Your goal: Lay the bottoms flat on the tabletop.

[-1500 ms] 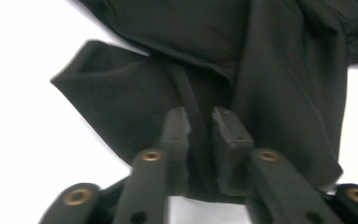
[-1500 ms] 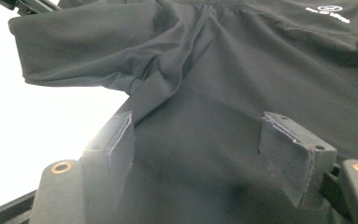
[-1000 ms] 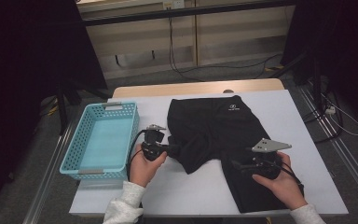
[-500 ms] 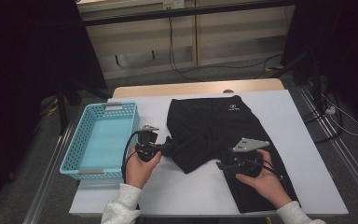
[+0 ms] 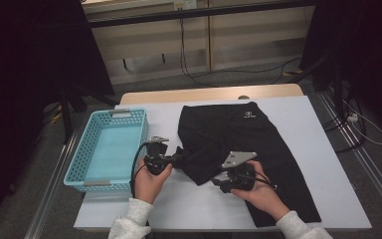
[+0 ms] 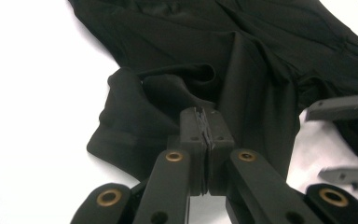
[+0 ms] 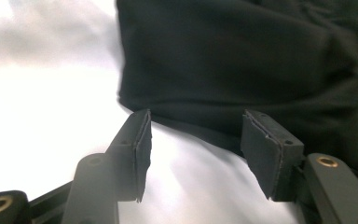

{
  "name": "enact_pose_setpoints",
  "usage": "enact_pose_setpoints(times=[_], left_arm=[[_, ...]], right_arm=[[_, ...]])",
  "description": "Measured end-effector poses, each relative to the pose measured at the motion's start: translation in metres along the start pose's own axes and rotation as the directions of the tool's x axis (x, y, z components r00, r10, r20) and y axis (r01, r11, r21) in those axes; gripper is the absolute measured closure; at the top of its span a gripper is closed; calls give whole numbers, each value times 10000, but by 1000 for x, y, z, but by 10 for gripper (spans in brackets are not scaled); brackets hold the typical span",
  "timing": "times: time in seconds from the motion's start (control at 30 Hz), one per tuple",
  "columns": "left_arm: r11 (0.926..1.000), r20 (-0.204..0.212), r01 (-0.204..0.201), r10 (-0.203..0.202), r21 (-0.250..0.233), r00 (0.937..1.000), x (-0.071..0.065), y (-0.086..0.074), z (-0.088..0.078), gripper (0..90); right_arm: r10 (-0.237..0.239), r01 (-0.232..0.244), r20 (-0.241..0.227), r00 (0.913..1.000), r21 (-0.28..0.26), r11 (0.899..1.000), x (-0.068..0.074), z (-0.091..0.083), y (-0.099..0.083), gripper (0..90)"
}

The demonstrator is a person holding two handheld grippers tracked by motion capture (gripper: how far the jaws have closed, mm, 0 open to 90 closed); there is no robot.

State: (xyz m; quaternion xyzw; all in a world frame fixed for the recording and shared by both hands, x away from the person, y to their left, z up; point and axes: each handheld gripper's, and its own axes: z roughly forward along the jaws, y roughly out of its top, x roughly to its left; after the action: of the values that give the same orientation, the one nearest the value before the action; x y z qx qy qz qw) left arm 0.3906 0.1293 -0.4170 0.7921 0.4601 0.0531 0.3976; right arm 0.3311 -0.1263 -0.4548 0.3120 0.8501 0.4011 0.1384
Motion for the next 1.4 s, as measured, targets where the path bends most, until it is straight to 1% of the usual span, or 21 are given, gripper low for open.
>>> enact_pose_setpoints(times=[0.1, 0.2, 0.3, 0.37, 0.47, 0.5, 0.6, 0.63, 0.67, 0.73, 0.8, 0.87, 0.97, 1.0, 1.07, 1.13, 1.17, 1.23, 1.27, 1.33, 1.4], left_arm=[[9999, -37, -53, 53, -142, 10000, -1, 0, -1, 881], [9999, -80, -20, 19, -162, 10000, -1, 0, -2, 879], [9999, -132, 15, -17, -147, 9999, 1, -1, -2, 880], [9999, -162, -37, 35, -102, 9999, 1, -1, -2, 883], [9999, -146, 21, -22, -125, 9999, 1, -2, -2, 885], [9999, -161, 15, -17, -128, 9999, 1, -2, -2, 885], [9999, -190, 67, -69, -107, 9998, 0, -2, -2, 885], [9999, -162, 88, -90, -131, 9998, -1, -3, -2, 885], [10000, -181, 1, -2, -83, 9998, -1, -2, -2, 886], [9999, -129, 3, -4, -106, 9999, -3, -2, -2, 885], [9999, -36, 102, -103, -98, 9999, -2, 0, -6, 882], [9996, -19, 172, -172, -240, 9999, -2, 3, -12, 878], [9990, 45, 184, -182, -418, 9998, -2, 6, -15, 874], [9990, 88, 167, -163, -419, 9998, -1, 6, -14, 871], [9987, 26, 162, -161, -488, 9999, -1, 6, -12, 851], [9987, 40, 204, -202, -460, 9998, -1, 6, -9, 829], [9987, -1, 142, -142, -491, 9999, -1, 5, -7, 805], [9994, -100, -6, 2, -352, 10000, -2, 4, -4, 660], [9995, -153, -70, 65, -310, 9999, -3, 3, -3, 598], [9989, -214, -407, 402, -221, 9990, -3, 2, 0, 450], [9985, -182, -535, 532, -122, 9984, -3, 0, 2, 402]], right_arm=[[-225, 226, -54, 9997, 161, 9996, 5, 8, 3, 420], [-174, 173, 16, 9998, 196, 9997, 3, 13, 4, 415], [-52, 52, -36, 10000, -18, 10000, 2, 14, 7, 404], [-182, 183, -86, 9998, 92, 9998, 5, 16, 9, 414], [-467, 468, -30, 9989, 482, 9977, 10, 24, 8, 480], [-446, 446, -17, 9990, 294, 9986, 10, 25, 6, 527], [-569, 562, 213, 9982, 351, 9978, 8, 23, 7, 767], [-494, 489, 125, 9987, 356, 9982, 6, 22, 6, 815], [-472, 468, 118, 9988, 363, 9982, 5, 21, 6, 874], [-434, 432, 38, 9991, 327, 9985, 3, 20, 5, 888], [-320, 315, 177, 9993, 276, 9991, 1, 16, 4, 893], [-105, 105, -16, 9999, 69, 9999, -4, 9, 4, 894], [123, -122, 37, 9999, -377, 9992, -13, -8, 5, 894], [297, -292, 64, 9995, -618, 9977, -16, -13, 6, 895], [574, -542, 270, 9980, -1074, 9927, -24, -23, 8, 895], [897, -791, 671, 9937, -1473, 9859, -32, -29, 7, 896], [1127, -997, 772, 9906, -1559, 9827, -37, -30, 6, 896], [1450, -1306, 877, 9855, -1522, 9797, -44, -28, 1, 895], [1481, -1340, 913, 9847, -1443, 9804, -45, -26, -1, 894], [1485, -1348, 1055, 9833, -1266, 9827, -47, -22, -4, 894], [1578, -1420, 1117, 9811, -1371, 9803, -48, -21, -4, 893]])
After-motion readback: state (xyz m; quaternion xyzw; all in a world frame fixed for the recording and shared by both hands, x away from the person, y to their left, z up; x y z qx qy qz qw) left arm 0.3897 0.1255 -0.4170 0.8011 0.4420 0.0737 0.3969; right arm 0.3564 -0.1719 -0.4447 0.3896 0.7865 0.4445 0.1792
